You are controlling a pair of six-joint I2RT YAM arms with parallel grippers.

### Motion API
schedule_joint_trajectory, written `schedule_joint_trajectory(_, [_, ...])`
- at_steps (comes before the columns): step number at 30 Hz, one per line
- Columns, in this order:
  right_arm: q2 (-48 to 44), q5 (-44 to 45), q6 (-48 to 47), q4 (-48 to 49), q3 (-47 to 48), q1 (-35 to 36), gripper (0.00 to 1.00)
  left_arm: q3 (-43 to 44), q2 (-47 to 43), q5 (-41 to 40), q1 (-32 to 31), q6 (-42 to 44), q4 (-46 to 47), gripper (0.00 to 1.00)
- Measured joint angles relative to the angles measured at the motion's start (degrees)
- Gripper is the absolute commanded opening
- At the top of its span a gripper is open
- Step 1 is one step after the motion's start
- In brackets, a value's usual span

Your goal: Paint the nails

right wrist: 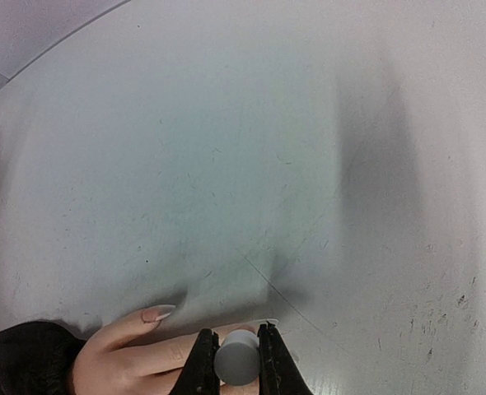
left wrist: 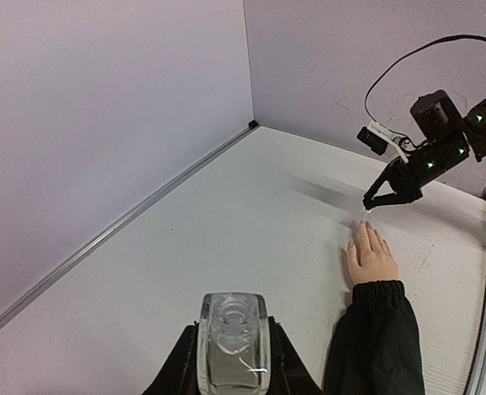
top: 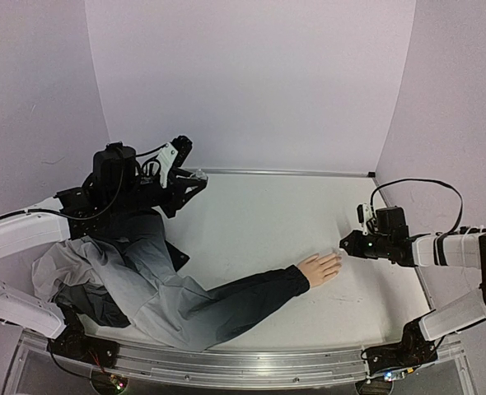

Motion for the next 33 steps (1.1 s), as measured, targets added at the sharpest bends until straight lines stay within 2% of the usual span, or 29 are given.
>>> schedule_joint_trajectory(33, [1.99,2.60,0.00,1.05,1.07,0.00,0.00,0.00,0.00,0.92,0.00,-0.07,0.00,0.00])
